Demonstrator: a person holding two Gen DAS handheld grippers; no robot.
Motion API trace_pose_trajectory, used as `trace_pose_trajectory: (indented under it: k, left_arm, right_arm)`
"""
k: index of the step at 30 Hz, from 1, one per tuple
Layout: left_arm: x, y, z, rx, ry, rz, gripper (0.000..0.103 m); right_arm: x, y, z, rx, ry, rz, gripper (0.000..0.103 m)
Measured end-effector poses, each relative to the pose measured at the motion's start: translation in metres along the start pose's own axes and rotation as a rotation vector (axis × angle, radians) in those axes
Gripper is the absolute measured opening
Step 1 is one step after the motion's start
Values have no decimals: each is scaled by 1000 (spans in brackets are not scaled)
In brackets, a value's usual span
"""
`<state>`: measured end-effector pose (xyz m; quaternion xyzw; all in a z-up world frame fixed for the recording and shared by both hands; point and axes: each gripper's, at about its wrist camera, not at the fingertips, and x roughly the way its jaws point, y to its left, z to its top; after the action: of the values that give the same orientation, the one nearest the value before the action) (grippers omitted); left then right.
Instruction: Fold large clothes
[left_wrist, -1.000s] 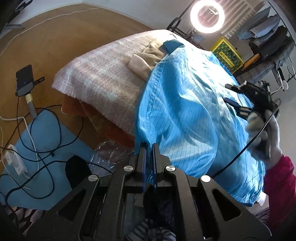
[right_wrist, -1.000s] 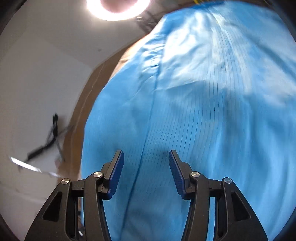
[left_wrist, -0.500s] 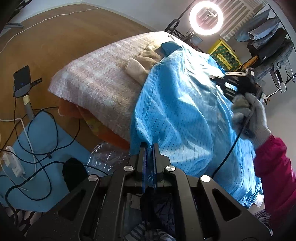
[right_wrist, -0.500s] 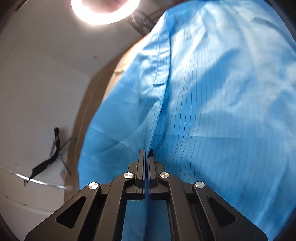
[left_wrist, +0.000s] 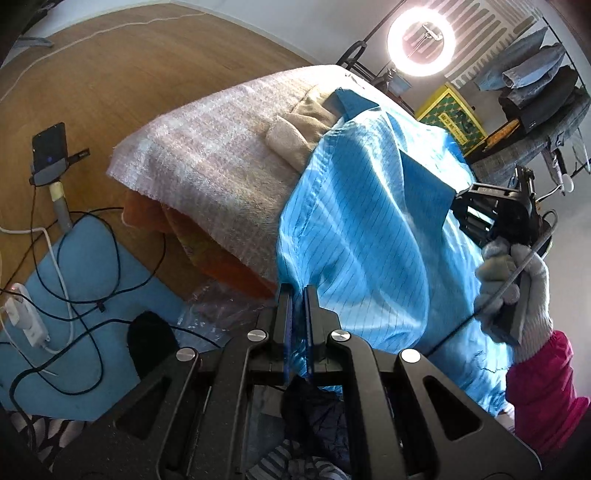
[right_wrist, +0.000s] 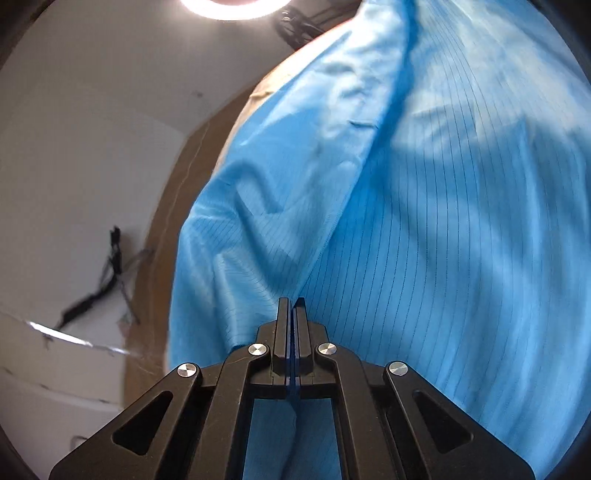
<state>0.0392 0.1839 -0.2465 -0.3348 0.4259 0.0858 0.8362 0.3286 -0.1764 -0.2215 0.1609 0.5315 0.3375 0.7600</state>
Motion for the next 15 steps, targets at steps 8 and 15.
trace_pose_trajectory:
  k: [8, 15]
  left_arm:
    - [-6, 0, -3, 13, 14, -15, 3]
    - [-6, 11, -16, 17, 42, 27, 3]
  right_arm:
    - [-25, 4, 40, -81, -87, -90, 0]
    - [0, 10, 39, -169, -19, -155, 0]
